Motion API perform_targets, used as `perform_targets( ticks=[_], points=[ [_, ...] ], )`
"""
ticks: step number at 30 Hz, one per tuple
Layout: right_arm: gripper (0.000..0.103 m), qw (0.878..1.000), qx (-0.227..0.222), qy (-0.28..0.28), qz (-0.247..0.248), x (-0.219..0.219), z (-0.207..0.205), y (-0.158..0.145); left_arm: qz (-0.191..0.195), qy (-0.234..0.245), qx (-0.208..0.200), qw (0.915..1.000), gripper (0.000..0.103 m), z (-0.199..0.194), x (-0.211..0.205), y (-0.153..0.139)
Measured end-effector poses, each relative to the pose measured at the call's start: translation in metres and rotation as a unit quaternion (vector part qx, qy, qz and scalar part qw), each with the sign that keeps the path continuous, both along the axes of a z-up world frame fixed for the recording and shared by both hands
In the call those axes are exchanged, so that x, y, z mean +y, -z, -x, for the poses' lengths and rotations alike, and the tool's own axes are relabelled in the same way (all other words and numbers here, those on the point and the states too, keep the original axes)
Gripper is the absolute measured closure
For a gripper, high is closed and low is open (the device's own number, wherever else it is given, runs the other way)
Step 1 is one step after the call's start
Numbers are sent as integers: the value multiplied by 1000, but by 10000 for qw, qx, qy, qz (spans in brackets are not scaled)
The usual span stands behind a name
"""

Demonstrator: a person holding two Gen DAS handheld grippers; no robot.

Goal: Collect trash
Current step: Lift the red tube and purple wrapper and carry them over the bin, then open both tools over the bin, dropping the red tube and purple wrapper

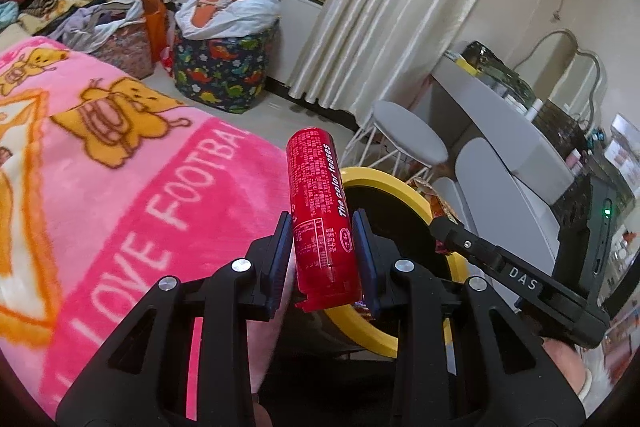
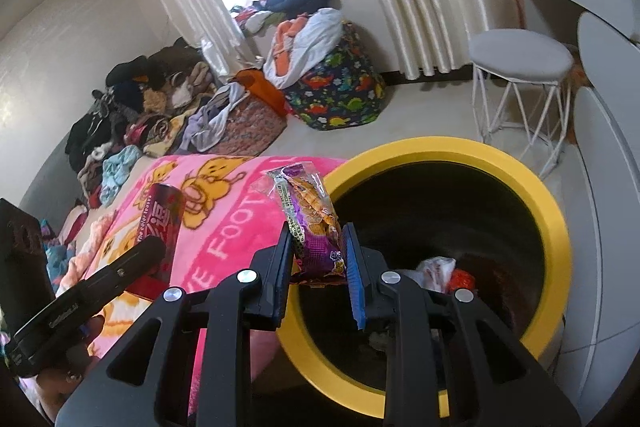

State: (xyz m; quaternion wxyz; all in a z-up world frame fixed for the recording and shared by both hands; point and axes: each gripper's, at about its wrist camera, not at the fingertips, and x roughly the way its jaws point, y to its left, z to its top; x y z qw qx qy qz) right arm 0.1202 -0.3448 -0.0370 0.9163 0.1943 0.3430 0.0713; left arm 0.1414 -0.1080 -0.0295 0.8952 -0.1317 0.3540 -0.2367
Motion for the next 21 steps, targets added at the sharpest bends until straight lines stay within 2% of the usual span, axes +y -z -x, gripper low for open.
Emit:
perform_targets(
  ticks=[9, 14, 18, 21],
  points=[
    [79, 9990, 161, 405, -107, -32, 7, 10, -139, 511, -57, 9986, 79, -4, -39, -1],
    [76, 9974, 253, 650, -197, -49, 12, 15, -269, 812, -49, 9963, 79, -7, -65, 3],
    [55, 9955, 316, 856, -264, -62, 17, 19, -321, 1018, -9, 9943, 79, -13, -83, 7],
    [51, 9936, 315, 1026, -348, -71, 22, 19, -366, 1119, -24, 9930, 73, -15, -94, 8]
  ],
)
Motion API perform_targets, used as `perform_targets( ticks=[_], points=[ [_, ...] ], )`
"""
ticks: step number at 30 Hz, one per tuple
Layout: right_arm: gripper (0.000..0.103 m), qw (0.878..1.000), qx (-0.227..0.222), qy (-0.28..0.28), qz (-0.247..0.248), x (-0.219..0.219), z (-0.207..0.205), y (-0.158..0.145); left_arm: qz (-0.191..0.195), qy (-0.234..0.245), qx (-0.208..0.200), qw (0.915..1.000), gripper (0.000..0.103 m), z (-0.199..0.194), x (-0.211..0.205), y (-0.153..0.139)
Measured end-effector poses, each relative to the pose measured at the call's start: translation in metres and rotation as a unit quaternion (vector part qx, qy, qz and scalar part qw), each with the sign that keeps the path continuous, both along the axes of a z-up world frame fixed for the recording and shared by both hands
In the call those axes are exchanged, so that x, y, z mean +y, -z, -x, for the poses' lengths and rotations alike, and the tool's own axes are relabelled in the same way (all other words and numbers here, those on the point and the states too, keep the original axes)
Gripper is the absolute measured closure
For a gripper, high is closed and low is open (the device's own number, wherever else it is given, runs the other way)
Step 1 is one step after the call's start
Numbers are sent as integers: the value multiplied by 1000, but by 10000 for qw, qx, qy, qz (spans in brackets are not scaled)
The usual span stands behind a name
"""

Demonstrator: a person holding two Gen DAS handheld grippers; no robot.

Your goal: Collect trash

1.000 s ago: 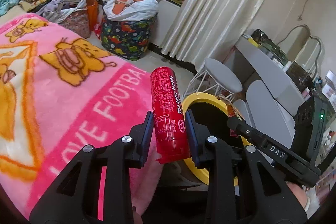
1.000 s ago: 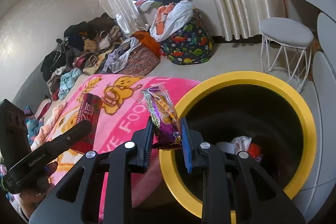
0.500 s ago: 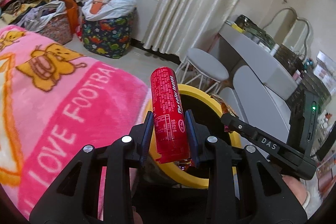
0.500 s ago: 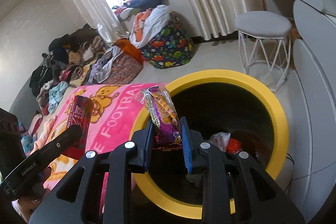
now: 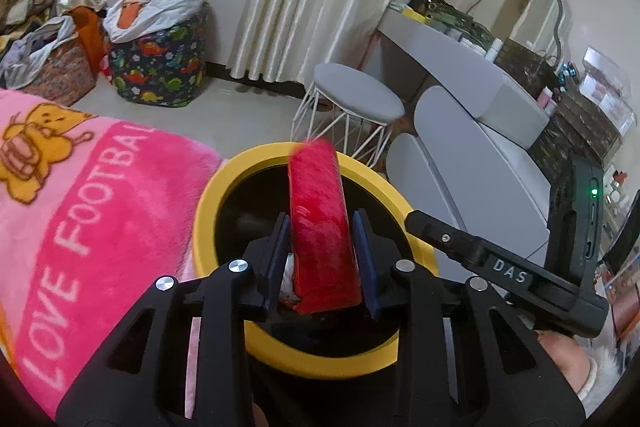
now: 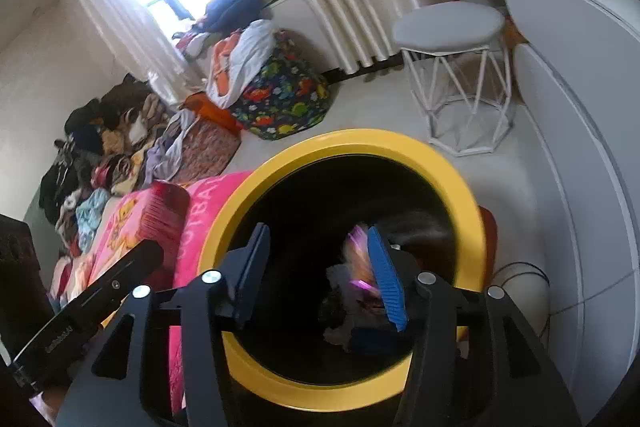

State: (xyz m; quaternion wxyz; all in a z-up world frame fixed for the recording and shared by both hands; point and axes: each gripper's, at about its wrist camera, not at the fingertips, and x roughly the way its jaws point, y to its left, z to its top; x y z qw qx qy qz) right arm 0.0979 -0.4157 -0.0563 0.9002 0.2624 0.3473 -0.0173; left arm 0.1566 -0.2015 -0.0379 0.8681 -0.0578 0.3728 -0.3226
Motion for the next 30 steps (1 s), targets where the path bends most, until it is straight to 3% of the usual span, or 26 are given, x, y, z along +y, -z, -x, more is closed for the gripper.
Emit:
perform_targets(
  ticks=[2, 5, 7, 11, 19, 26, 30],
  points=[
    [48, 9999, -42, 107, -17, -7, 5, -1, -37, 24, -41, 10000, 52, 1, -3, 0],
    [40, 9996, -133, 242, 88, -12, 14, -7, -88, 7, -147, 9999, 47, 6, -4, -2],
    [35, 9991, -234, 306, 181, -12, 20, -12, -121, -72, -207, 9997, 30, 8, -1, -4],
    [26, 9976, -446, 308, 430, -5, 26, -23, -64, -207, -355, 9991, 12, 16, 10, -11],
    [7, 9892, -1102, 222, 945, 32, 43, -44, -235, -840, -798, 9930, 11, 32, 52, -27],
    [6, 9771, -1626, 19, 1372, 76, 56, -52, -413, -1528, -1062, 9817, 11, 49, 99, -34],
    [6, 9686, -1885, -142, 1613, 105, 68, -50, -487, -1948, -1442, 9690, 11, 67, 125, -39]
  ],
)
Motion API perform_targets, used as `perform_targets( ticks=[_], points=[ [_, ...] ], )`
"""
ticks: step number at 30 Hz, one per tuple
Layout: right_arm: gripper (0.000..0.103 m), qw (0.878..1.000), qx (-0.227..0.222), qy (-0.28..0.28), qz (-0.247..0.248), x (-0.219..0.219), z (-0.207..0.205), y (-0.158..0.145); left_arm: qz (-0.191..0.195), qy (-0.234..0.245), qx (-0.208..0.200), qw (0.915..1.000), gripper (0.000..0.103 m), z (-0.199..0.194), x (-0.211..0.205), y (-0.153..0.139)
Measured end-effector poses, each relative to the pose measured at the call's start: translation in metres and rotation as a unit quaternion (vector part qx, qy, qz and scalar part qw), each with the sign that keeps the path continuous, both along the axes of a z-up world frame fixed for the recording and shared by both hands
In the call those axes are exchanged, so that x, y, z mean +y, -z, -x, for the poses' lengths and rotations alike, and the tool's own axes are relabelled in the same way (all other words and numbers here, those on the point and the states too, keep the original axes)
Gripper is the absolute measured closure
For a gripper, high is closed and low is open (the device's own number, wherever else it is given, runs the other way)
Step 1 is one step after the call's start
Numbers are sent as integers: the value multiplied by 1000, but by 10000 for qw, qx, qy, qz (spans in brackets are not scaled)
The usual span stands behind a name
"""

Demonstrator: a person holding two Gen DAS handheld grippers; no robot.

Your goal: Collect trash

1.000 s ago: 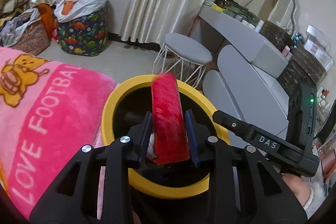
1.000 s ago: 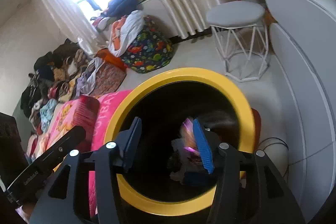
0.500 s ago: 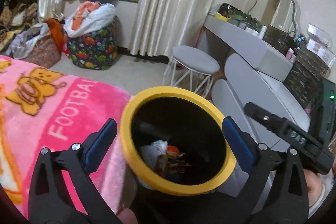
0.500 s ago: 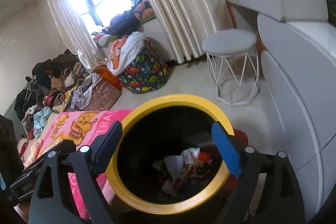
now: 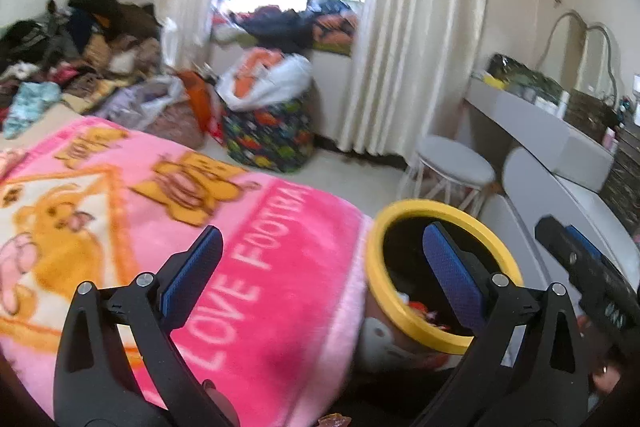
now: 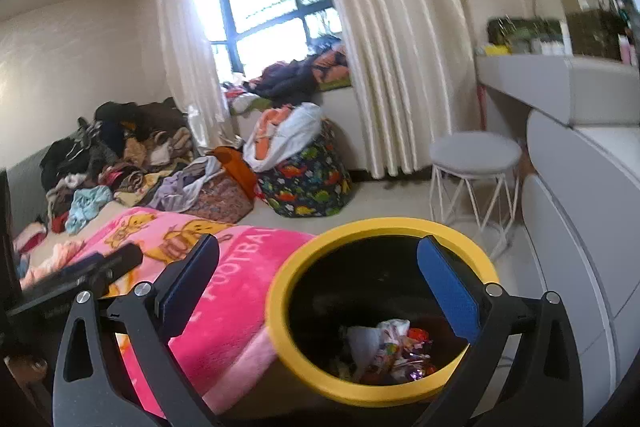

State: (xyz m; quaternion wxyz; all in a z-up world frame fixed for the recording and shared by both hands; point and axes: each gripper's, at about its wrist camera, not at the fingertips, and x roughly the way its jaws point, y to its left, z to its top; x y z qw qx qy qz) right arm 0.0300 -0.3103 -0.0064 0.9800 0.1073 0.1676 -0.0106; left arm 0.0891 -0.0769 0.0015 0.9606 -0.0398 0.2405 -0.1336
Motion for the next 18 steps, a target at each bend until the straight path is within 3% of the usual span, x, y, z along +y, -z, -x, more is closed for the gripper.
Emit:
perform_targets(
  ticks=[10, 18],
  points=[
    [6, 9957, -598, -123, 697, 47, 31, 8, 52, -303, -318, 9990, 11, 33, 42, 0],
    [6, 9957, -596, -47, 706, 49, 32, 16, -9, -487, -376, 9981, 11, 43, 55, 6]
  ],
)
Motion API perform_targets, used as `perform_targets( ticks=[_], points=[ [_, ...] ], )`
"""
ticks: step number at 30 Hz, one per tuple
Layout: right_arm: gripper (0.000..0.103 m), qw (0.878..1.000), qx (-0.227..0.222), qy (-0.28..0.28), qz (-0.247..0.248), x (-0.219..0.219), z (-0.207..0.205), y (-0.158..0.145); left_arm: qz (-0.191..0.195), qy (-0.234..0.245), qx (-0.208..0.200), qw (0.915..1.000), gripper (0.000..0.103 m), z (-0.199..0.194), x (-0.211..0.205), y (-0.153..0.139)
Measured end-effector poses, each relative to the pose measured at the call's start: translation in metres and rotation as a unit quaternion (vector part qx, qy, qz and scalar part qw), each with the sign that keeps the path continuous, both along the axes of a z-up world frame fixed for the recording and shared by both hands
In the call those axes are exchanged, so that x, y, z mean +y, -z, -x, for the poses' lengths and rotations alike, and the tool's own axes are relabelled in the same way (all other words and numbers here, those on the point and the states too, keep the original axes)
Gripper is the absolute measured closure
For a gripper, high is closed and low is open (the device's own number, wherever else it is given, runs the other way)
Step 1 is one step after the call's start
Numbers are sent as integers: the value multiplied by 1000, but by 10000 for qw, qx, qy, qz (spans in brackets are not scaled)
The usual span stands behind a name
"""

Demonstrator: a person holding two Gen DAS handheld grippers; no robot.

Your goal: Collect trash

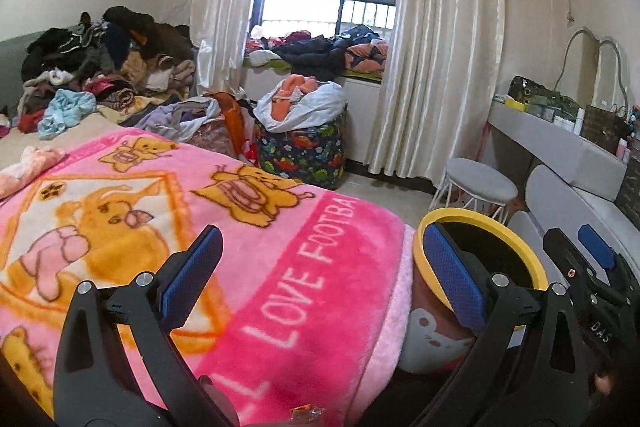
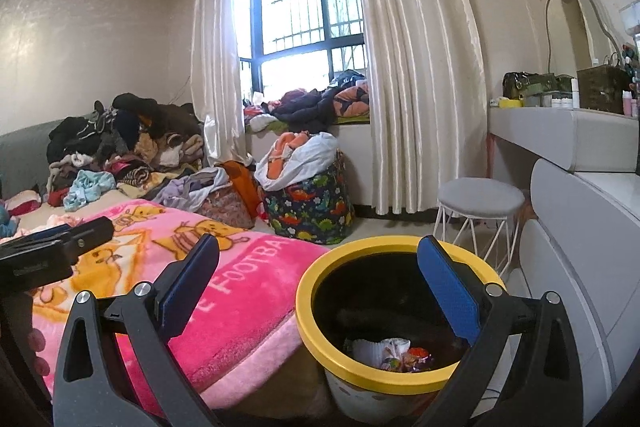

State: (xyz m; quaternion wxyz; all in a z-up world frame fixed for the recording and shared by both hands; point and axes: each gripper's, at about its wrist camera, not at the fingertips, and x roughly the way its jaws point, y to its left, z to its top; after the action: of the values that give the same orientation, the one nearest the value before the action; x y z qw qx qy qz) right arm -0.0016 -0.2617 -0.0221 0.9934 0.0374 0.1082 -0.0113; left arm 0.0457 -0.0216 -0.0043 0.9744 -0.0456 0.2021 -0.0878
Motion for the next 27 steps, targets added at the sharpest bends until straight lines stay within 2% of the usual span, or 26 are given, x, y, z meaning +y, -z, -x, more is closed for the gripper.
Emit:
perform_targets(
  ticks=[27],
  points=[
    [6, 9999, 53, 107, -99, 0, -1, 5, 50, -73, -33, 10000, 11, 2, 2, 1]
  ],
)
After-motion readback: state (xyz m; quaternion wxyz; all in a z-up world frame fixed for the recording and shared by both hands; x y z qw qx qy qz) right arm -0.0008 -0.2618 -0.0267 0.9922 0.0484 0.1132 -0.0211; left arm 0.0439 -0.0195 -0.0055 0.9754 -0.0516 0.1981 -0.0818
